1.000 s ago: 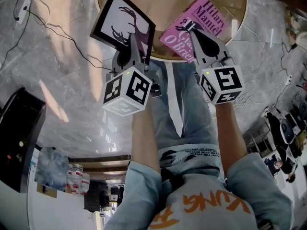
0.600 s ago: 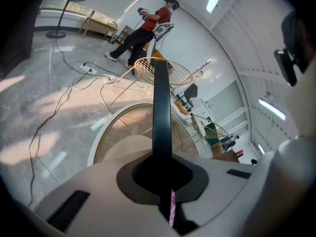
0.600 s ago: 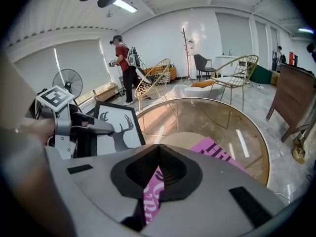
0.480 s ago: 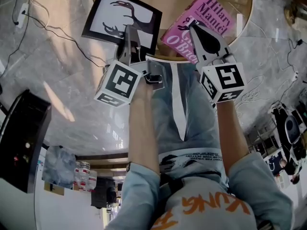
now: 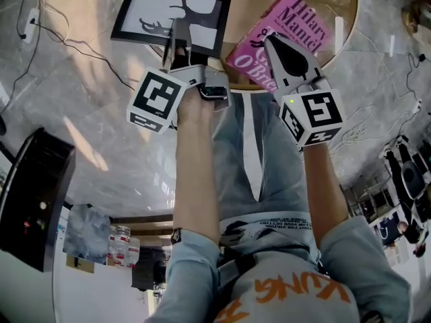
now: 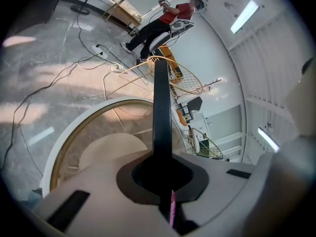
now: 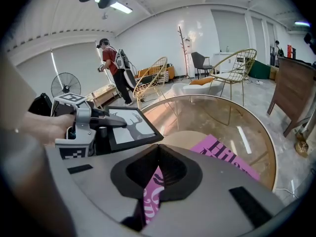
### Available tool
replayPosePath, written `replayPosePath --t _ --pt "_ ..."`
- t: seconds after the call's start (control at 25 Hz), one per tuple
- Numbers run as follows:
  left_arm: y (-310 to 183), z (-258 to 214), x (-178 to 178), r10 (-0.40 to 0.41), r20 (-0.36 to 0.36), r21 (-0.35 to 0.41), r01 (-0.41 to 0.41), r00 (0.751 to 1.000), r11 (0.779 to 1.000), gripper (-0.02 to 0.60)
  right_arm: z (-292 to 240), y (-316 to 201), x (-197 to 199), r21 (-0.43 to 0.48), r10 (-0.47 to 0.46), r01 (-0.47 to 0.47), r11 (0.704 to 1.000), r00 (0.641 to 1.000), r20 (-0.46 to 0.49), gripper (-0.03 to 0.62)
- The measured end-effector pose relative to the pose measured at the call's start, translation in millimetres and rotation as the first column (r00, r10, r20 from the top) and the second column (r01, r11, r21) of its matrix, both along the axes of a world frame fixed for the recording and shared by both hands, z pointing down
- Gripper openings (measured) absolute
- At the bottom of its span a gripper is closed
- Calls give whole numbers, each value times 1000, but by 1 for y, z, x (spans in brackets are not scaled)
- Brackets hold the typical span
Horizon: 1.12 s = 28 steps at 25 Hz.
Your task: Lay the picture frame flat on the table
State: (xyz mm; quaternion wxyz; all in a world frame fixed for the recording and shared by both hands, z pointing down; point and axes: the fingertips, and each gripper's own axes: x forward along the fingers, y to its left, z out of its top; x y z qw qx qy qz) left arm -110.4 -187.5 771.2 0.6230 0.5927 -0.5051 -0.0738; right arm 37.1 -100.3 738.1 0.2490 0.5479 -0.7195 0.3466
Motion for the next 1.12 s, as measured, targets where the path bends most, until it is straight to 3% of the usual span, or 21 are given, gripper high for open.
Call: replayPosePath --t 0.28,0.56,0.92,1.12 --pt "-15 20 15 -65 -109 -44 61 992 997 25 7 -6 6 -5 13 -13 1000 1000 6 -2" --pt "-12 34 12 -130 -140 -98 116 982 988 26 11 -5 11 -7 29 -29 1000 999 14 -3" --pt "-10 34 12 -128 -142 -107 114 982 988 26 6 -5 12 -3 66 -66 998 996 54 -2" --pt "1 35 18 -58 -131 -108 44 990 993 49 3 -3 12 3 82 -83 997 994 70 -2"
